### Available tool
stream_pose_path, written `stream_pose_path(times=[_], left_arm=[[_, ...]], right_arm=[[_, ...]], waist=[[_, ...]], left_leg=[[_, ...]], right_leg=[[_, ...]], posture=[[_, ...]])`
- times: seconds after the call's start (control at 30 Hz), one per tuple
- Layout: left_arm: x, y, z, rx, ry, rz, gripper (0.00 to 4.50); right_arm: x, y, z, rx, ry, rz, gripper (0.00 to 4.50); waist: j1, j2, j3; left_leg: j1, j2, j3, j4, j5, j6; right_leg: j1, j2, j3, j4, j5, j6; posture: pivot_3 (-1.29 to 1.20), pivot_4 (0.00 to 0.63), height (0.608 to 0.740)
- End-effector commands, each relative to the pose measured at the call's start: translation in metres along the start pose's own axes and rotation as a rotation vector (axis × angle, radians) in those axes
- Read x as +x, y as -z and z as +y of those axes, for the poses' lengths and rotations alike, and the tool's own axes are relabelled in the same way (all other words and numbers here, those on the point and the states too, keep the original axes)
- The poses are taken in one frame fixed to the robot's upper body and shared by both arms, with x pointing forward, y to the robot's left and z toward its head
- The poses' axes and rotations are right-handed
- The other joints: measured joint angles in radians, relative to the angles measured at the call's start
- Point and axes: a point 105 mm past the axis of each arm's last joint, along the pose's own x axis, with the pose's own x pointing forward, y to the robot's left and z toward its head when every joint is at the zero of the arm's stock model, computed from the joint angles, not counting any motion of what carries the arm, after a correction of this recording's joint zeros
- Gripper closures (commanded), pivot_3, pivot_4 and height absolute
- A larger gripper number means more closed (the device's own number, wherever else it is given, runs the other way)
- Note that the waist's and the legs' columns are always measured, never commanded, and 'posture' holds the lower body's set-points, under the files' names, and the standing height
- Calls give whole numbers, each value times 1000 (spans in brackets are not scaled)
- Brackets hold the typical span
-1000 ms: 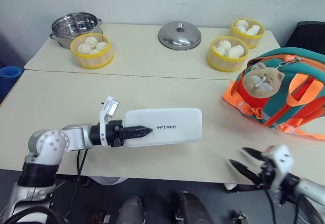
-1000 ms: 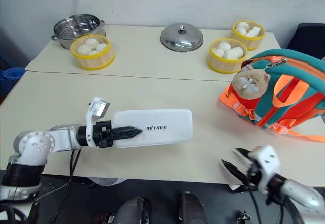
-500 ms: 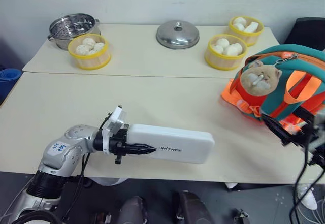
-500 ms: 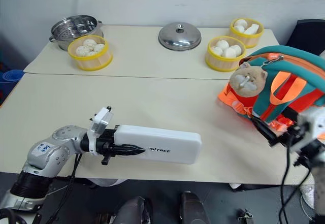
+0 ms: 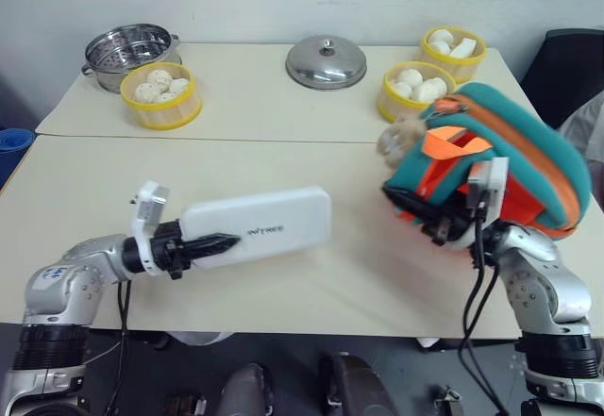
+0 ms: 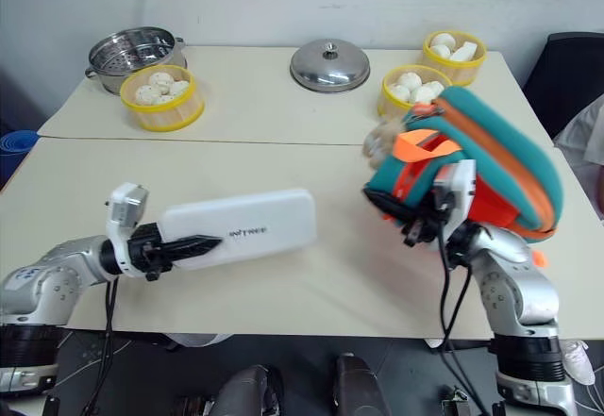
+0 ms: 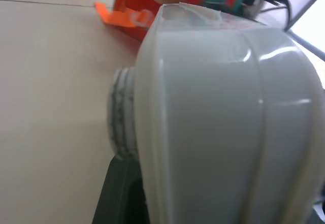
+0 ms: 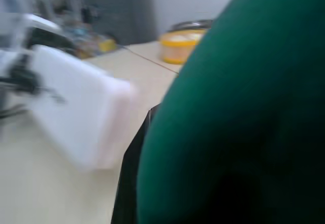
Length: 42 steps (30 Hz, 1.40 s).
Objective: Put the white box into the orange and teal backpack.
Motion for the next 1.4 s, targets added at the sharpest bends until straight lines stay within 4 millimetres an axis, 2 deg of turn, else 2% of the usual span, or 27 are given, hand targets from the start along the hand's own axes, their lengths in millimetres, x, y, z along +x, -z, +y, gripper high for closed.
stream_pose_path(times=[0.03, 0.1, 0.17, 0.27, 0.33, 0.43, 0.63, 0.8, 0.87, 0.93, 1.03, 1.1, 1.3, 1.33, 1.4], left_arm=[[-18, -24, -2, 28, -37, -84, 3256], [-26, -34, -2, 30, -65, -128, 3256], [-32, -43, -6, 38, -69, -155, 3256], [-35, -59, -20, 56, -22, -199, 3256], [-31, -67, -29, 83, 11, -206, 3256], [-13, -78, -44, 164, 86, -180, 3256], [27, -74, -60, 277, 217, -38, 3256], [60, -84, -17, 409, 60, -12, 3256], [68, -75, -14, 468, 81, 111, 3256], [78, -63, -25, 498, 194, 232, 3256], [100, -51, -33, 554, 293, 392, 3256], [122, -50, -28, 605, 290, 431, 3256], [213, -59, -34, 652, 331, 313, 3256], [225, -59, -36, 648, 334, 282, 3256], [239, -58, -39, 630, 345, 241, 3256]], right_arm=[[17, -25, 55, 103, -232, -71, 4456], [14, -36, 82, 213, -331, -68, 4456], [5, -41, 95, 292, -367, -31, 4456], [-20, -37, 91, 343, -322, 112, 4456], [-35, -33, 81, 348, -264, 187, 4456], [-47, -31, 67, 318, -204, 241, 4456], [-40, -23, 60, 271, -218, 244, 4456], [-37, -17, 65, 291, -248, 261, 4456], [-41, -17, 64, 297, -240, 275, 4456], [-43, -17, 63, 297, -232, 279, 4456], [-43, -17, 60, 291, -224, 278, 4456], [-41, -16, 58, 286, -224, 273, 4456], [-34, -11, 56, 277, -233, 268, 4456], [-33, -9, 56, 274, -234, 268, 4456], [-31, -8, 55, 265, -229, 261, 4456]], waist=[[0, 0, 0], [0, 0, 0], [1, -1, 0], [7, -2, 1], [13, -5, 2], [17, -9, 3], [13, -9, 3], [21, -9, 4], [22, -9, 3], [21, -9, 3], [21, -9, 3], [25, -9, 3], [42, -9, 4], [40, -9, 4], [38, -9, 4]], left_leg=[[0, 0, 0, 0, 0, 0], [-1, 0, 0, -1, 0, 0], [-2, 0, -1, -1, -1, 1], [-3, -1, -2, -1, -2, 2], [-4, -2, -2, 0, -3, 4], [-4, -2, -2, 1, -3, 4], [-3, -2, -3, 1, -2, 4], [-4, -2, -2, 1, 0, 0], [-4, -2, -2, 2, 1, 1], [-4, -2, -1, 1, 1, 0], [-4, -2, -1, 1, 0, 0], [-4, -2, -1, 2, 0, 0], [-6, -3, -1, 4, -1, 6], [-6, -3, -1, 4, -1, 6], [-6, -3, 0, 4, 0, 4]], right_leg=[[0, 0, 0, 0, 0, 0], [-1, -1, 0, 0, 0, 0], [-2, -2, -1, -1, 0, 0], [-2, -3, -2, -3, 0, 0], [-1, -3, -2, -4, 0, 0], [0, -3, -2, -5, 0, 0], [1, -3, -2, -5, 0, 1], [0, -1, -3, -4, 0, 1], [1, -1, -2, -5, 1, 2], [1, -1, -1, -5, 1, 3], [1, -1, -1, -7, 1, 3], [1, -1, -1, -7, 1, 3], [2, -1, 0, -9, 2, 6], [2, -1, 0, -9, 3, 6], [1, 0, 1, -9, 3, 7]], posture=[[0, 150, 740], [0, 150, 740], [0, 150, 740], [0, 150, 740], [0, 150, 740], [0, 150, 740], [0, 150, 740], [0, 150, 740], [0, 150, 740], [0, 150, 740], [0, 150, 740], [0, 150, 740], [0, 150, 740], [0, 150, 740], [0, 150, 740]])
